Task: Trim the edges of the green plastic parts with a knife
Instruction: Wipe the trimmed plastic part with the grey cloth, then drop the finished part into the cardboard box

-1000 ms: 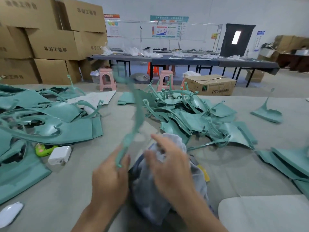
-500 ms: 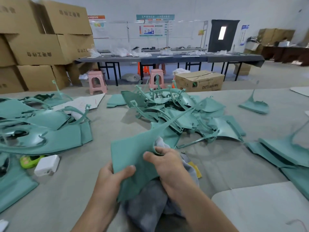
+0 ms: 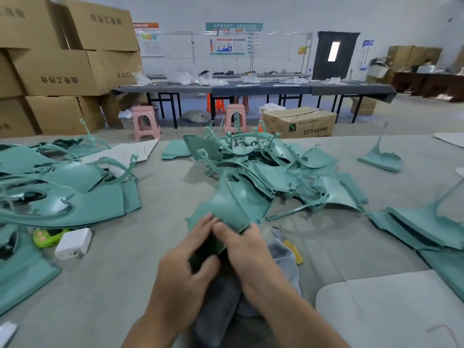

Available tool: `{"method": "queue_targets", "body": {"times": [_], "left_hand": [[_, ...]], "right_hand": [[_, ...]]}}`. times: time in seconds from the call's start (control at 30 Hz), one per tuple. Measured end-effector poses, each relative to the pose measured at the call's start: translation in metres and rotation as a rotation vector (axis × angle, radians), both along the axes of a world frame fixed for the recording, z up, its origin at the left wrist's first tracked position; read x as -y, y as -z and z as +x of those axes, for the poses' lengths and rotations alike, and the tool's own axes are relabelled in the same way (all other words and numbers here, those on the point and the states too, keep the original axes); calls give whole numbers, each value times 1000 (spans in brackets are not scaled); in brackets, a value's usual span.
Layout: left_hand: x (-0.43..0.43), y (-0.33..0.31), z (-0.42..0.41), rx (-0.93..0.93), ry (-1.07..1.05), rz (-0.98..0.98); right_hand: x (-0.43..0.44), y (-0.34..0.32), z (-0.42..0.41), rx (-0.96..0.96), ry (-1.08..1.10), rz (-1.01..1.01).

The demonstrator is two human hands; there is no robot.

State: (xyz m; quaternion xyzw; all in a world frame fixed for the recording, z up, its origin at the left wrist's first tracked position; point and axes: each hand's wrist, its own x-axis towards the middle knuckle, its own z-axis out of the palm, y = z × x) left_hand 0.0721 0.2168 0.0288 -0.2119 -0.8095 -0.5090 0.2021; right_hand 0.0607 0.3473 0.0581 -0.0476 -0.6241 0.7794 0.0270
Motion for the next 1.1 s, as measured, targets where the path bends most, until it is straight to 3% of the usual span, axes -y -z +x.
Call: {"method": "queue_targets", "body": {"times": [0.07,0.17,0.33,0.4,0.47,0.53,0.67,0.9,1.1], "left_hand": [[6,-8,-1,-23,-151,39],[-2,-18,3,51,-248,185],[-31,-46,20,-190,-434,65],[-48,-56,20,14,-316,265],[-73,-65,20,337,54,644],[-105,-72,30,539,292,754],[-178,-80,76,666,435,714],[-290,-77,180,831,786,379],[-358,-29,298,1014,1068,34]], "right_hand": [[-11,-9,-1,40,-76,-231],[-23,-22,2,4,-96,-204],[-46,-38,33,-45,-27,-294],[-65,-43,54,-72,22,-321],[-90,-46,78,-101,62,-363],[-118,-46,103,-106,116,-377],[-171,-37,159,-90,272,-374],[-253,-1,299,-117,624,-467],[-272,56,459,-56,940,-533]]}}
